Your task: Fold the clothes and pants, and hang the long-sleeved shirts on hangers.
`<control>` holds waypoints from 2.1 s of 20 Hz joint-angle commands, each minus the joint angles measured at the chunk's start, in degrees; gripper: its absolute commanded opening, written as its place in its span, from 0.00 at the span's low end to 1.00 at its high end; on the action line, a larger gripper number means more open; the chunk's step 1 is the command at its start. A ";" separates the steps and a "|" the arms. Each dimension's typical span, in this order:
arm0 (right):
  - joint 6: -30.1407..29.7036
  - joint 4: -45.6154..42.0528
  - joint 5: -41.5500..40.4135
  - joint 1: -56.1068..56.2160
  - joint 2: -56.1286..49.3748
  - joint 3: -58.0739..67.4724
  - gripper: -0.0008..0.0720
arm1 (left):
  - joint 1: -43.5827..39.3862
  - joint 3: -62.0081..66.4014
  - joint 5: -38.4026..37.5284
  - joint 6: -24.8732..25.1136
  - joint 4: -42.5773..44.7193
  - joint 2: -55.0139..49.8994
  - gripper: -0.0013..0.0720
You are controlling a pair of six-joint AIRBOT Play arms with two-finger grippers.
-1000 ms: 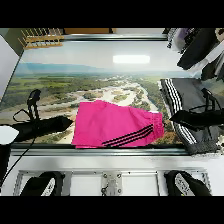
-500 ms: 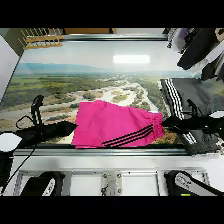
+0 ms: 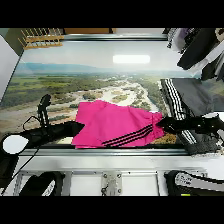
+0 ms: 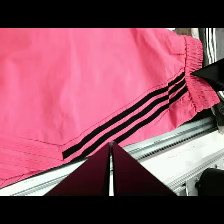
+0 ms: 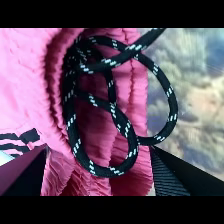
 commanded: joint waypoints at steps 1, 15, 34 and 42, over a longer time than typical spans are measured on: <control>-0.61 2.60 0.00 2.21 -0.81 -0.04 1.00 | -0.52 -0.02 0.33 -0.61 -0.07 -1.64 0.02; -0.83 4.50 -3.91 20.35 -0.81 -0.02 0.21 | -0.52 -0.02 -0.39 -0.55 0.00 -6.01 0.02; 51.54 -18.78 -17.99 2.97 3.85 48.30 0.04 | -0.50 -0.02 2.25 -0.52 0.07 -6.08 0.02; 62.07 -37.53 2.47 -10.80 13.09 43.78 0.04 | -0.50 -0.02 3.15 -0.50 0.09 -6.08 0.02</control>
